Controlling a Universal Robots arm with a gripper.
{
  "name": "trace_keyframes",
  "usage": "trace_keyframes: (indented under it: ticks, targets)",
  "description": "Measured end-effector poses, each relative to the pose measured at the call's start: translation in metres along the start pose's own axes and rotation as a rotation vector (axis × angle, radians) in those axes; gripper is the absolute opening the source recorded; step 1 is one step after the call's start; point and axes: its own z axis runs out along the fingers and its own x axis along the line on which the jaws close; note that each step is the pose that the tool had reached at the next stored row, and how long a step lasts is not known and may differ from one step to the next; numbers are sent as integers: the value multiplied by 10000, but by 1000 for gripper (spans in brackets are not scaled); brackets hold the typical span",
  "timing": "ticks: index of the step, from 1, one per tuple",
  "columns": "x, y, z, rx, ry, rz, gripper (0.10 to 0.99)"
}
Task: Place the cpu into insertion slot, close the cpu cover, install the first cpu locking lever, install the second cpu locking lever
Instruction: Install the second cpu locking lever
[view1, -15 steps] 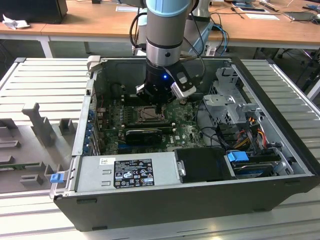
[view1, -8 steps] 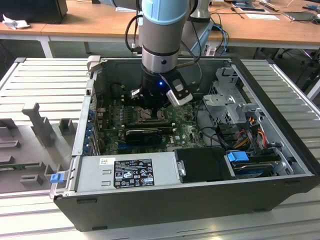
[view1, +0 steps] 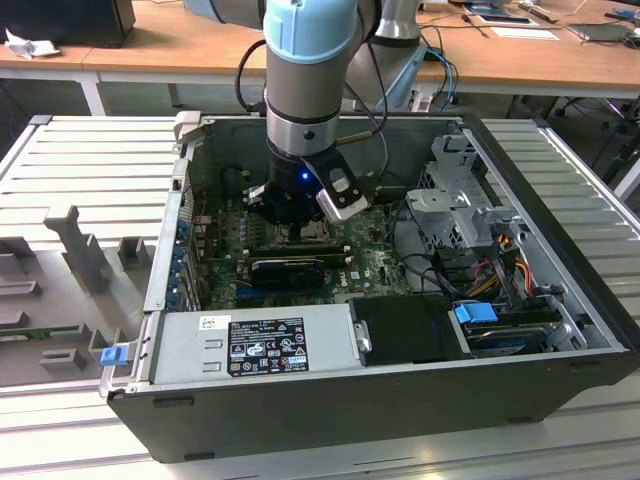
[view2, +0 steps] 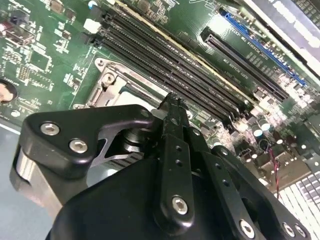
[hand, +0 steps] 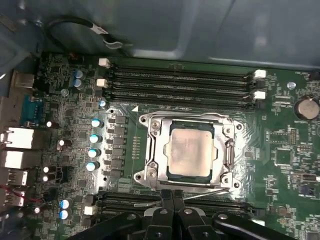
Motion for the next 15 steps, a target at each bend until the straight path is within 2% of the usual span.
trace_keyframes:
  ticks: [3, 8, 9, 15]
  targets:
    - [15, -4, 42, 0, 7, -25, 106]
    - [75, -24, 42, -118, -1, -34, 106]
    - [101, -38, 40, -195, -7, -34, 106]
    - [176, -66, 60, -462, 3, -273, 106]
